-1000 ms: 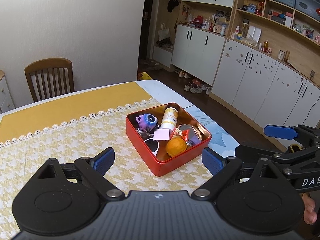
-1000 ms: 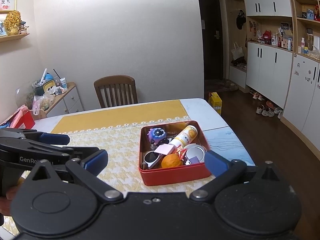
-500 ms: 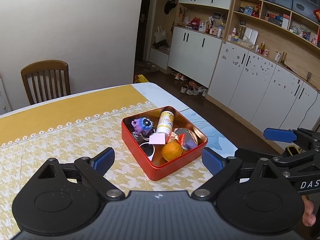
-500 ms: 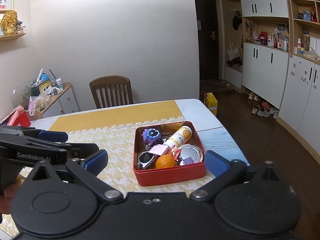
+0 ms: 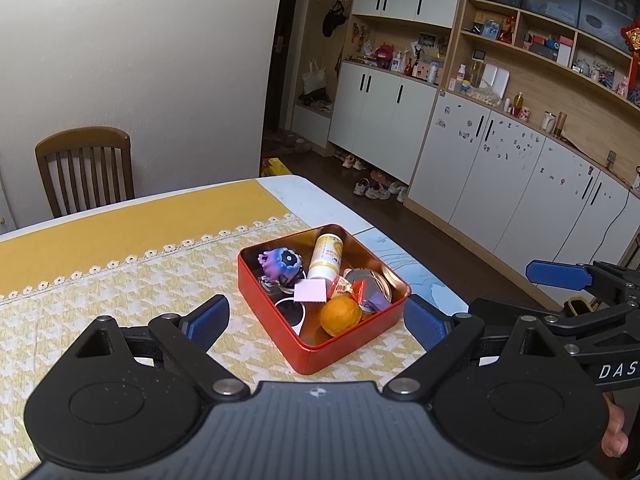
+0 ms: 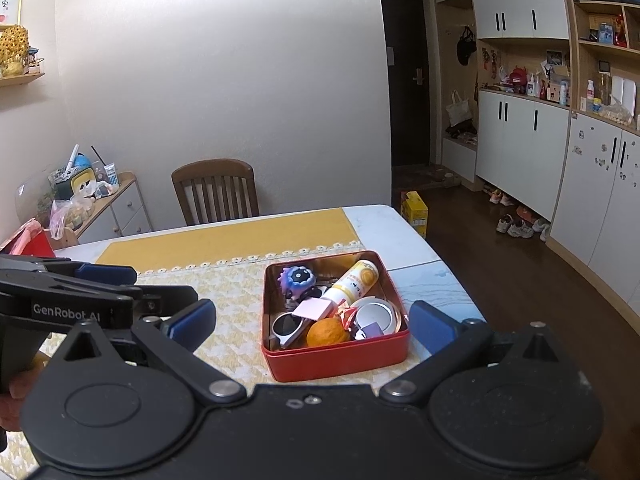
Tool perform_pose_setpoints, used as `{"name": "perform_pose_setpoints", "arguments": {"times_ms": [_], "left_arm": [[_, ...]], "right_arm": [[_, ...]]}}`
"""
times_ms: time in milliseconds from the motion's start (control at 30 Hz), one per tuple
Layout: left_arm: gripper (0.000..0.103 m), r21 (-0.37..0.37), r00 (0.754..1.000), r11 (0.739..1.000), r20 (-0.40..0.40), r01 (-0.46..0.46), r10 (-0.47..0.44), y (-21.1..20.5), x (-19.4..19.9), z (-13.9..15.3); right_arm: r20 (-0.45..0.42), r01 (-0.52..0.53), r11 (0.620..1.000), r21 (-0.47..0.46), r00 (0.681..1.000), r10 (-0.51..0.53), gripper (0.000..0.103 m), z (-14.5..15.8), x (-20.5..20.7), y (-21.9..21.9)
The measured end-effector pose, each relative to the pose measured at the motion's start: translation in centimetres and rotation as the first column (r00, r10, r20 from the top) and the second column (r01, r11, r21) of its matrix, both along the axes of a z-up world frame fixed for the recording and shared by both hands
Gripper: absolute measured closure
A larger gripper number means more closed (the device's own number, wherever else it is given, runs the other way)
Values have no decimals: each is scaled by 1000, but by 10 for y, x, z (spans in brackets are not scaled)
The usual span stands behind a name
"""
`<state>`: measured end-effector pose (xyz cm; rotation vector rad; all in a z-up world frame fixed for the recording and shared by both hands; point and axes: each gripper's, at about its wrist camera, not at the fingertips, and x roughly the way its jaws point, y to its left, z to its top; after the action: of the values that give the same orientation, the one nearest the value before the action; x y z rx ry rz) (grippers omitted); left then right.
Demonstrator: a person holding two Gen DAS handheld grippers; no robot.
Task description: Organize rigid objects
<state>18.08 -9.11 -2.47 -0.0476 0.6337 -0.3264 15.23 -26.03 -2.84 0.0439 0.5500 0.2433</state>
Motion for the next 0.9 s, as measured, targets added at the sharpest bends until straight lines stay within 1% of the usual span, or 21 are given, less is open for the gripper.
{"name": "perform_pose_setpoints", "arguments": {"times_ms": [333, 733, 800, 900], "left_arm": [[9, -8, 1000, 1000, 10, 19, -19, 1, 0, 1], [9, -11, 1000, 1000, 3, 9, -9, 5, 1, -2], [9, -15, 1000, 1000, 22, -2, 3, 6, -1, -1], [9, 2, 999, 1000, 43, -15, 15, 6, -3, 1]], "right_arm": [[11, 18, 1000, 2, 1000, -18, 0, 4, 0, 1], [10, 31, 999, 9, 999, -31, 0, 3, -1, 3], [8, 32, 999, 11, 999, -32, 0, 3, -1, 3], [8, 31, 999, 12, 999, -31, 0, 3, 0, 3]]}}
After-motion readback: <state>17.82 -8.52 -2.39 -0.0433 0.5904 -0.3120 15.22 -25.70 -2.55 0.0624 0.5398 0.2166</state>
